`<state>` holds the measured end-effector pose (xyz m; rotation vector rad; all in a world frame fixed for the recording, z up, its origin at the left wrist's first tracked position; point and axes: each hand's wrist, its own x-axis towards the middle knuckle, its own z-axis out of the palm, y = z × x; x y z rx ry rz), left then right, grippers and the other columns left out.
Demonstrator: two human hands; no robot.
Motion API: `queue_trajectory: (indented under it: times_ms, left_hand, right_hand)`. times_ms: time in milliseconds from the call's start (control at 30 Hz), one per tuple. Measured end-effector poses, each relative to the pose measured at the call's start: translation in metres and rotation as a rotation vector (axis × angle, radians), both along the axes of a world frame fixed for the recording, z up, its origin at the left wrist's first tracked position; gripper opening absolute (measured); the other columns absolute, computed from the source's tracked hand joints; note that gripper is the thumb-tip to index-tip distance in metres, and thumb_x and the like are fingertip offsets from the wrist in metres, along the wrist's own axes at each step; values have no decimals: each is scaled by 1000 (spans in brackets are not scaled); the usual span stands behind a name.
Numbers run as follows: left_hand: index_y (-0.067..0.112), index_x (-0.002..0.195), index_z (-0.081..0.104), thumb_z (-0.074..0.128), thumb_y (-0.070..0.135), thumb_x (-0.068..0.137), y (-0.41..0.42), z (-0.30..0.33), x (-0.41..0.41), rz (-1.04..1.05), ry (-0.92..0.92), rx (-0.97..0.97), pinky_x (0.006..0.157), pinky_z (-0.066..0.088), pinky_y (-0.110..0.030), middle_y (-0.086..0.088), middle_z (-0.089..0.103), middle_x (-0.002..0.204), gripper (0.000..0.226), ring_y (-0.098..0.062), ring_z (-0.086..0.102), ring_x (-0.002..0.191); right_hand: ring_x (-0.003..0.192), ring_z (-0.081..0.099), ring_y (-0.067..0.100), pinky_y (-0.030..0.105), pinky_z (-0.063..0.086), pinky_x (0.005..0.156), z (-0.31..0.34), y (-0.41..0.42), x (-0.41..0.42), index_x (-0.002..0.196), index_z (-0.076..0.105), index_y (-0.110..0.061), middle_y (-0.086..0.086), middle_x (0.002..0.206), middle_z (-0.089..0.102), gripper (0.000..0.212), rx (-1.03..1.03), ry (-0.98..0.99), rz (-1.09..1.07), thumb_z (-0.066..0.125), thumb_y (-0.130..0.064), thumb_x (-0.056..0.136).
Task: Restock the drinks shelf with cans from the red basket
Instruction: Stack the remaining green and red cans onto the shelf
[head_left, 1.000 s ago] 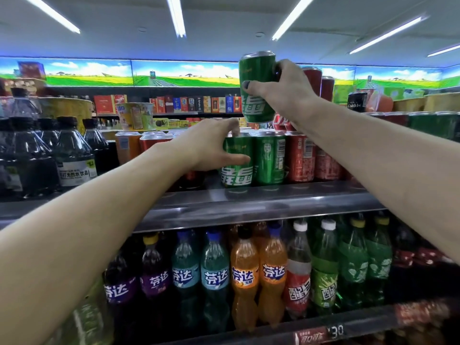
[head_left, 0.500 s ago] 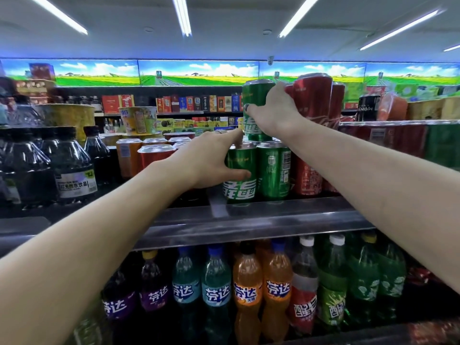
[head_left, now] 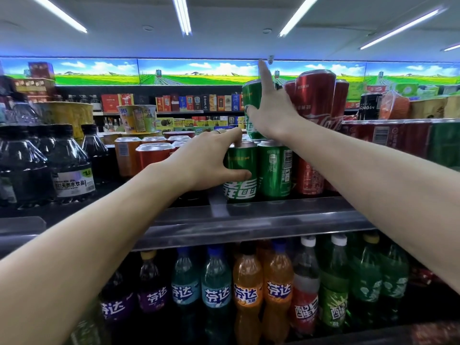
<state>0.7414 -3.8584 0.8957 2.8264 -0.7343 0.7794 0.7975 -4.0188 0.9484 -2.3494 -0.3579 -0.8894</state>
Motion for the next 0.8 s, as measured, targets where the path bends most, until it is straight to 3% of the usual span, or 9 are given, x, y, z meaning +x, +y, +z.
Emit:
queue_trajectory:
  times_ms: [100, 267, 333, 400, 500, 633, 800]
  left_hand:
    - [31, 112, 39, 74, 59, 87, -1, 1, -1, 1, 3, 5, 83, 44, -35, -2, 66, 121, 51, -20, 55, 96]
    - [32, 112, 37, 73, 60, 87, -1, 0, 0, 16, 1, 10, 81, 40, -34, -4, 65, 123, 51, -21, 53, 97]
    - [27, 119, 43, 73, 59, 87, -1, 0, 0, 14, 4, 6, 83, 40, -34, -5, 64, 126, 54, -21, 52, 98]
    - [26, 121, 45, 74, 58, 87, -1, 0, 0, 13, 10, 0, 84, 39, -33, -5, 64, 126, 56, -20, 52, 98]
    - [31, 114, 38, 73, 59, 87, -1, 0, -1, 23, 11, 7, 82, 38, -32, -4, 65, 123, 52, -20, 52, 96]
    - [26, 123, 44, 73, 59, 87, -1, 0, 1, 28, 18, 6, 83, 43, -35, -5, 65, 124, 57, -22, 55, 97]
    - [26, 122, 43, 72, 60, 87, -1, -1, 1, 27, 9, 2, 81, 42, -34, -4, 64, 121, 56, -23, 55, 95]
  right_hand:
    - [90, 63, 37, 49, 58, 87, 1, 1, -5, 152, 23, -32, 24, 132, 43, 57, -79, -35, -31, 53, -22, 104]
    - [85, 57, 36, 44, 57, 80, 3, 6, -3, 148, 27, -20, 25, 144, 28, 52, -148, -62, -113, 53, -15, 103]
    - [92, 55, 38, 40, 50, 77, 3, 7, -1, 149, 28, -15, 26, 148, 25, 53, -230, -98, -166, 54, -17, 102]
    - [115, 52, 41, 41, 48, 85, 7, 6, 4, 148, 31, -7, 26, 151, 25, 56, -327, -177, -244, 58, -22, 101]
    - [140, 31, 40, 42, 39, 106, 13, 2, 6, 143, 38, 2, 24, 154, 27, 58, -523, -296, -387, 59, -29, 99]
    - [140, 28, 39, 43, 34, 106, 18, -3, 7, 142, 38, -7, 22, 141, 46, 56, -594, -287, -402, 61, -23, 94]
    - [136, 31, 39, 44, 35, 104, 16, -7, 5, 138, 42, -9, 20, 139, 45, 51, -607, -293, -368, 60, -27, 94]
